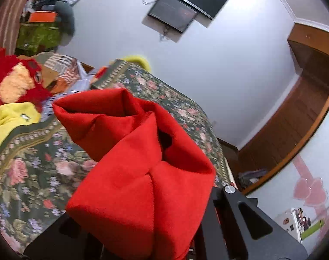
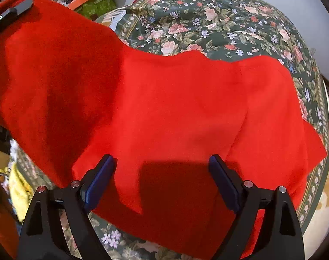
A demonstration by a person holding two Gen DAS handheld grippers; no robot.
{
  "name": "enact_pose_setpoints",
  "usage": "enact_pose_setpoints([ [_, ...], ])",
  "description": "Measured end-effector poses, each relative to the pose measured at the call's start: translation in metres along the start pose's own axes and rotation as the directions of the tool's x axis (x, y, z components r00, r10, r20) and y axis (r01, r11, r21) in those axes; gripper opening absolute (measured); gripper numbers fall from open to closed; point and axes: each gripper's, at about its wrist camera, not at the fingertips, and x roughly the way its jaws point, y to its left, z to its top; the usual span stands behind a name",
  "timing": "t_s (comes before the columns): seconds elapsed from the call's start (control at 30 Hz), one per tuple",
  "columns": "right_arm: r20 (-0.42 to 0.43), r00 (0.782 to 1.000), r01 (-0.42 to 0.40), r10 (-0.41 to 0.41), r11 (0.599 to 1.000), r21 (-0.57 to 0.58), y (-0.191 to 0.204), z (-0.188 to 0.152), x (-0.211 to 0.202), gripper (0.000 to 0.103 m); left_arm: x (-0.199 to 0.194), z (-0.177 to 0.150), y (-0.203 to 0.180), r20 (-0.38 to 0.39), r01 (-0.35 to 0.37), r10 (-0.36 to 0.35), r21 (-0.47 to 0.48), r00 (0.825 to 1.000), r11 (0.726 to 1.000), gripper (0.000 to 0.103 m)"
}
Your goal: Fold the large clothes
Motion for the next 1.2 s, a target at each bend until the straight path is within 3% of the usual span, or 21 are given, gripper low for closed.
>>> enact_pose_setpoints([
  [0.17,0.097,0.995,0.008,-0.017,0.995,0.101,-0.035,-0.016,-0.043,0.087,0.019,-0.005,-0.057,-0.039,0.049,-0.047,0.071,0.998,0.996,0.004],
  [0.27,0.156,0.983,0.067,-0.095,0.982,0.176,-0.064,-0.033,-0.069,0.087,0.030,-0.014,-0.091,-0.069,0.089,-0.082,0.112,0.994,0.990,0.004],
  [0.33,0.164,0.976,0.104,-0.141,0.971,0.214,-0.085,-0.047,-0.080,0.087,0.040,-0.023,-0.115,-0.096,0.113,-0.100,0.144,0.990,0.983,0.004],
  [0.5,0.149,0.975,0.113,-0.167,0.941,0.319,-0.125,-0.079,-0.093,0.087,0.073,-0.063,-0.166,-0.217,0.163,-0.111,0.239,0.970,0.957,0.004],
  [0.6,0.138,0.975,0.115,-0.175,0.926,0.359,-0.145,-0.098,-0.101,0.087,0.095,-0.095,-0.180,-0.333,0.196,-0.101,0.265,0.937,0.944,0.004],
  [0.67,0.134,0.973,0.123,-0.188,0.914,0.386,-0.156,-0.109,-0.106,0.087,0.116,-0.123,-0.182,-0.437,0.211,-0.079,0.264,0.896,0.941,0.004],
  [0.7,0.133,0.972,0.125,-0.191,0.909,0.398,-0.160,-0.113,-0.109,0.087,0.122,-0.132,-0.184,-0.466,0.214,-0.073,0.257,0.882,0.942,0.004],
  [0.83,0.137,0.971,0.113,-0.194,0.884,0.453,-0.174,-0.130,-0.120,0.087,0.149,-0.172,-0.170,-0.604,0.218,-0.060,0.191,0.794,0.957,0.004],
  [0.9,0.140,0.971,0.108,-0.195,0.876,0.471,-0.178,-0.137,-0.125,0.087,0.154,-0.183,-0.163,-0.649,0.222,-0.065,0.163,0.758,0.961,0.005],
  [0.93,0.142,0.970,0.107,-0.197,0.872,0.477,-0.179,-0.139,-0.127,0.087,0.153,-0.188,-0.161,-0.658,0.222,-0.058,0.168,0.750,0.961,0.005],
  [1.03,0.144,0.968,0.118,-0.208,0.874,0.472,-0.176,-0.142,-0.135,0.087,0.136,-0.189,-0.174,-0.649,0.248,-0.024,0.257,0.760,0.934,0.010],
  [1.17,0.165,0.960,0.131,-0.226,0.885,0.446,-0.170,-0.139,-0.147,0.087,0.099,-0.179,-0.195,-0.617,0.303,-0.018,0.360,0.787,0.882,0.047],
  [1.2,0.177,0.957,0.131,-0.228,0.888,0.440,-0.167,-0.136,-0.150,0.087,0.095,-0.174,-0.198,-0.607,0.310,-0.023,0.372,0.795,0.875,0.050],
])
